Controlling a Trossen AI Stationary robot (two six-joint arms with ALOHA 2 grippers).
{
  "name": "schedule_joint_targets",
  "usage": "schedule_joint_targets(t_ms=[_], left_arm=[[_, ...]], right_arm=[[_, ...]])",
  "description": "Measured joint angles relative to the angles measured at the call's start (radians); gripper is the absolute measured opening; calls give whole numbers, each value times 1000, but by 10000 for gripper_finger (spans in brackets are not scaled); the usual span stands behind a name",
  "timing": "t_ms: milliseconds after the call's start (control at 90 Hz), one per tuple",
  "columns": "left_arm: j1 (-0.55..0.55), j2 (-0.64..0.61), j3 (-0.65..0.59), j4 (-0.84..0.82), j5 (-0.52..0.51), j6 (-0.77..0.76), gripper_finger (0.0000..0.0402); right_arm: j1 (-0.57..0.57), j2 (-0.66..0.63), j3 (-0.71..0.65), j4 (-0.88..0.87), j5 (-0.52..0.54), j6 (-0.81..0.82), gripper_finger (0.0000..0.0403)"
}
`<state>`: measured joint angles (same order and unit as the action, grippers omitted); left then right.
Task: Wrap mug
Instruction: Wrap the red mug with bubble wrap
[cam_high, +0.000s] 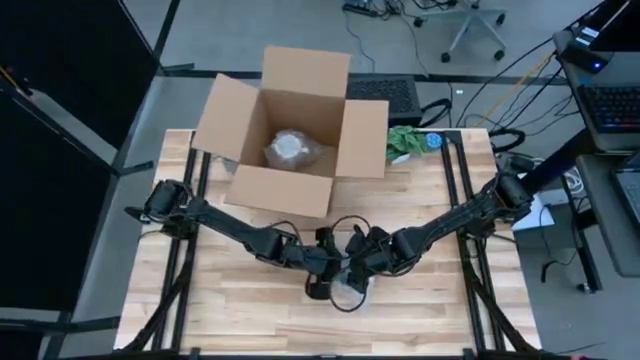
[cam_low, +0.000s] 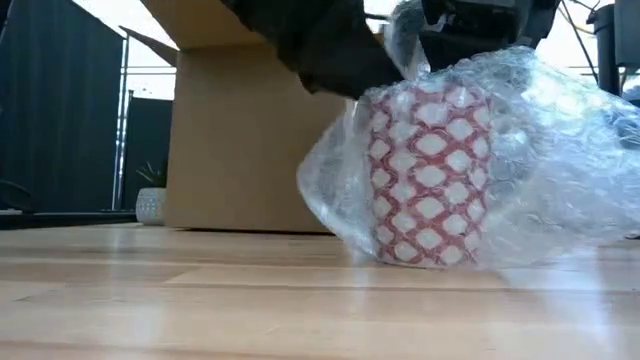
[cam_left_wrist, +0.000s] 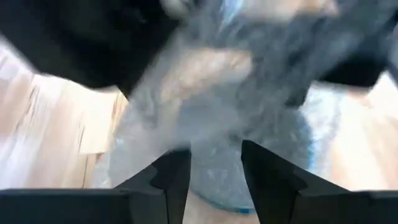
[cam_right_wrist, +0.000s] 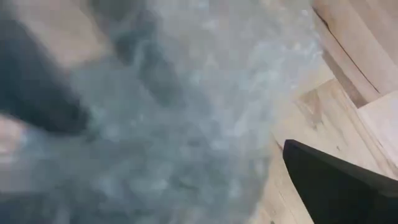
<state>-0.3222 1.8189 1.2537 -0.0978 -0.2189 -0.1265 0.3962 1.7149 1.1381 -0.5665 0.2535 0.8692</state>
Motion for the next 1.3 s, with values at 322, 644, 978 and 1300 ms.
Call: schedule_joint_targets(t_ms=[322, 644, 978, 1300], left_arm=[[24, -41, 3, -74, 171, -53, 213], [-99, -144, 3, -338, -46, -157, 238], [37, -243, -104, -314, -168, -51, 238], [108, -162, -135, 60, 196, 32, 238]], right_arm=[[0, 0, 0, -1, 0, 0, 341], [0, 0, 0, -1, -1, -16, 341], [-2, 0, 0, -1, -1, -26, 341], [-2, 0, 0, -1, -21, -26, 341]])
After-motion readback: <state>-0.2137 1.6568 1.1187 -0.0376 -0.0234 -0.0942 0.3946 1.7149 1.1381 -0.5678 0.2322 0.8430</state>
